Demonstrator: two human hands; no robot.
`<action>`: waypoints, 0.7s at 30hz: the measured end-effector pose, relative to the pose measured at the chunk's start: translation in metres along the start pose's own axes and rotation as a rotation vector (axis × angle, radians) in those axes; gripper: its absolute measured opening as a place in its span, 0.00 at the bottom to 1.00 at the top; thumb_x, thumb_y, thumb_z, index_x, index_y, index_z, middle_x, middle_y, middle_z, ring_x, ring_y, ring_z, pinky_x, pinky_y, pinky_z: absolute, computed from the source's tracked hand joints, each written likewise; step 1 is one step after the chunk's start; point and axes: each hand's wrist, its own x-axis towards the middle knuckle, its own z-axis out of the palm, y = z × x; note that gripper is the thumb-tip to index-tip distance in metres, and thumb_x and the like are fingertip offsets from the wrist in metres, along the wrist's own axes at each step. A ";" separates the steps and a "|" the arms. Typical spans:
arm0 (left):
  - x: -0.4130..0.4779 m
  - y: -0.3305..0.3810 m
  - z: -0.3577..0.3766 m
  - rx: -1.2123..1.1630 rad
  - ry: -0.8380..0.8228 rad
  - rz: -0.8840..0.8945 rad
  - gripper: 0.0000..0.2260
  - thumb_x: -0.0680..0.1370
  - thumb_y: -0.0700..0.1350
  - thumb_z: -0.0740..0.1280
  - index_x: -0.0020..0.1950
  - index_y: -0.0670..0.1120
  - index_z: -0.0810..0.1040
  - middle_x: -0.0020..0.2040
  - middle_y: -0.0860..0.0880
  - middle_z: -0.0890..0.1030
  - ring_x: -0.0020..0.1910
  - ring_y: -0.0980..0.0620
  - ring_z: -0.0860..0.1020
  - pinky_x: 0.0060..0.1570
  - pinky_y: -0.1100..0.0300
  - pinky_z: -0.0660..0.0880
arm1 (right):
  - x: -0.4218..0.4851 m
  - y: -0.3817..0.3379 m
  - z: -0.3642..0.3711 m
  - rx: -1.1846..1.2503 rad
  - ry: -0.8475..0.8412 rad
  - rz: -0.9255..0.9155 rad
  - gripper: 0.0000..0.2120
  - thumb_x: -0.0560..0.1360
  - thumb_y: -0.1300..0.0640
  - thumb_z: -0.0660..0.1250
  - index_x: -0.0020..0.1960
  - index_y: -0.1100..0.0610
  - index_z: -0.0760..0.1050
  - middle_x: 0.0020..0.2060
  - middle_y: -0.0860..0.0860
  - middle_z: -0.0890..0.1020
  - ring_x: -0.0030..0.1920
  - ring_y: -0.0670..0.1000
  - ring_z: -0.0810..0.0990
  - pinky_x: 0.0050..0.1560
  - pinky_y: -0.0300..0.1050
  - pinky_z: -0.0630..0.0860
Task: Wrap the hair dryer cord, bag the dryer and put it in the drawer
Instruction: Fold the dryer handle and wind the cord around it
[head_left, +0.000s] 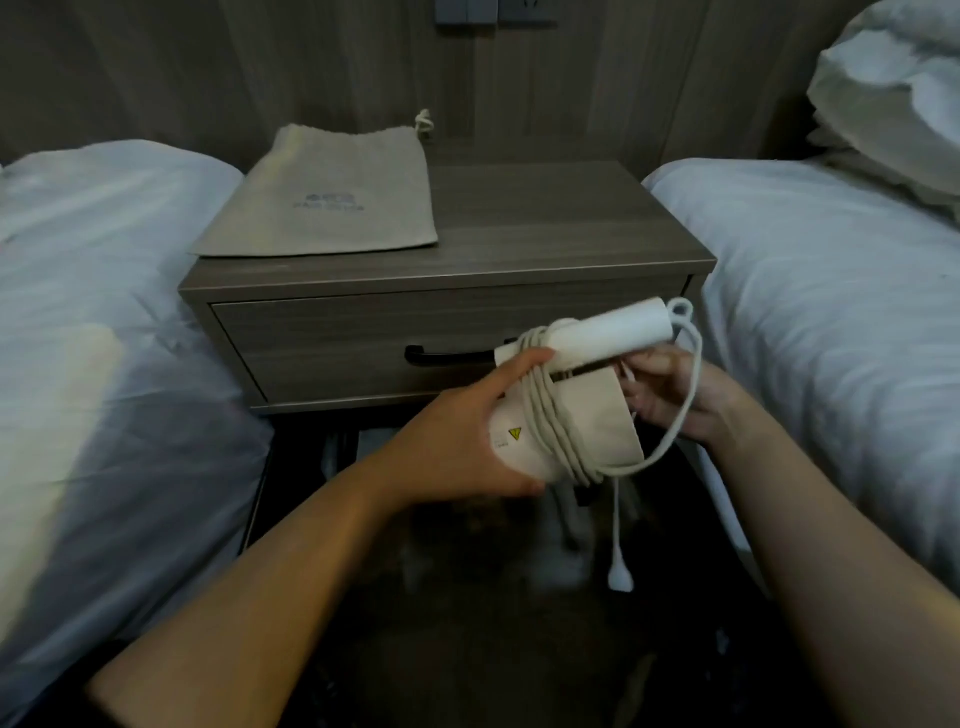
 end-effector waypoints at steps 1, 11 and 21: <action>0.001 -0.001 -0.001 -0.057 0.023 -0.017 0.47 0.63 0.47 0.79 0.70 0.72 0.52 0.64 0.62 0.68 0.61 0.63 0.72 0.60 0.64 0.73 | 0.000 0.000 0.006 -0.001 0.006 -0.005 0.20 0.48 0.54 0.83 0.37 0.55 0.82 0.29 0.50 0.80 0.28 0.45 0.77 0.32 0.37 0.76; 0.010 0.007 -0.003 -0.571 0.183 -0.017 0.39 0.57 0.47 0.76 0.63 0.69 0.65 0.61 0.61 0.73 0.55 0.64 0.77 0.47 0.65 0.77 | -0.001 0.014 0.055 -0.197 0.289 -0.156 0.17 0.74 0.68 0.61 0.31 0.57 0.81 0.24 0.53 0.74 0.24 0.47 0.69 0.25 0.36 0.66; 0.011 0.011 -0.003 -0.712 0.195 -0.112 0.36 0.58 0.44 0.76 0.59 0.70 0.65 0.60 0.61 0.74 0.56 0.57 0.78 0.51 0.57 0.78 | -0.035 -0.011 0.080 -0.425 0.301 -0.067 0.17 0.76 0.63 0.60 0.28 0.58 0.71 0.21 0.52 0.69 0.23 0.49 0.63 0.25 0.41 0.59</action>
